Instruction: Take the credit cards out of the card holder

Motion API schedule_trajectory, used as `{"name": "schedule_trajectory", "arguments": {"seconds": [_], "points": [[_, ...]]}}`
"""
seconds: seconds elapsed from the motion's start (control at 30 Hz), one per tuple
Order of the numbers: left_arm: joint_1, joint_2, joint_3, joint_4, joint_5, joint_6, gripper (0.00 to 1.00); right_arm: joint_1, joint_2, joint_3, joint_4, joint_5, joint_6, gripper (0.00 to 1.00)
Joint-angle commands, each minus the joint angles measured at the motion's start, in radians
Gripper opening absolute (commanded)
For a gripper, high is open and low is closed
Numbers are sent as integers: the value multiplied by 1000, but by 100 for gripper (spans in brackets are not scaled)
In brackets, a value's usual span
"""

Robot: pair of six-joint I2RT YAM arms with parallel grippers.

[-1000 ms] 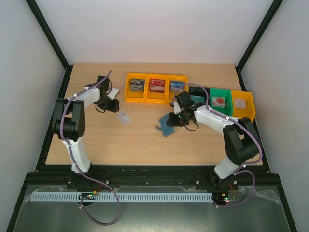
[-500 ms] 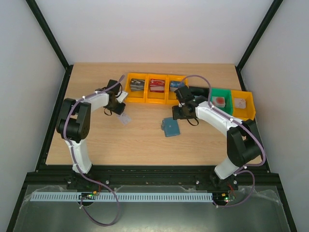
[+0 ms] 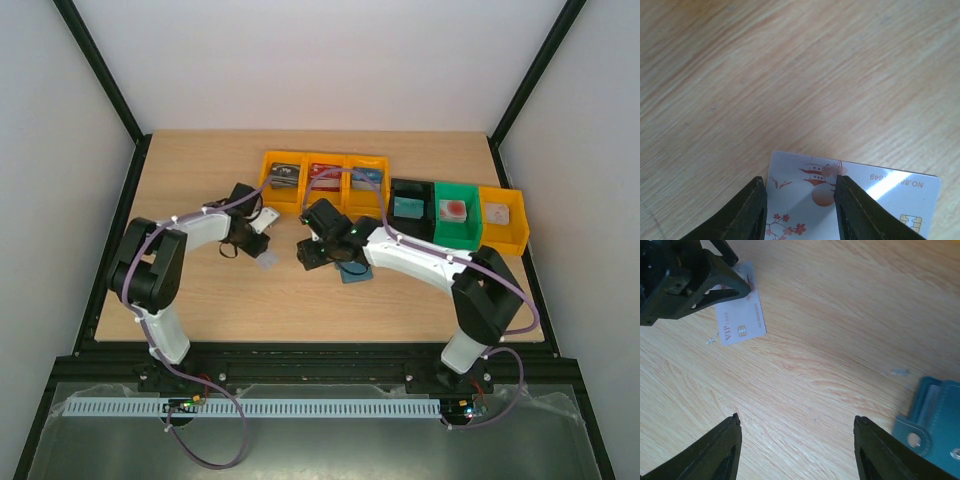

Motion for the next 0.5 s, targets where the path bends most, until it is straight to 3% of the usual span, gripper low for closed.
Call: {"name": "schedule_trajectory", "arguments": {"seconds": [0.0, 0.3, 0.47], "points": [[-18, 53, -114, -201, 82, 28, 39, 18, 49, 28, 55, -28, 43, 59], [-148, -134, -206, -257, 115, 132, 37, 88, 45, -17, 77, -4, 67, 59], [-142, -191, -231, -336, 153, 184, 36, 118, 15, -54, 119, -8, 93, 58]]}}
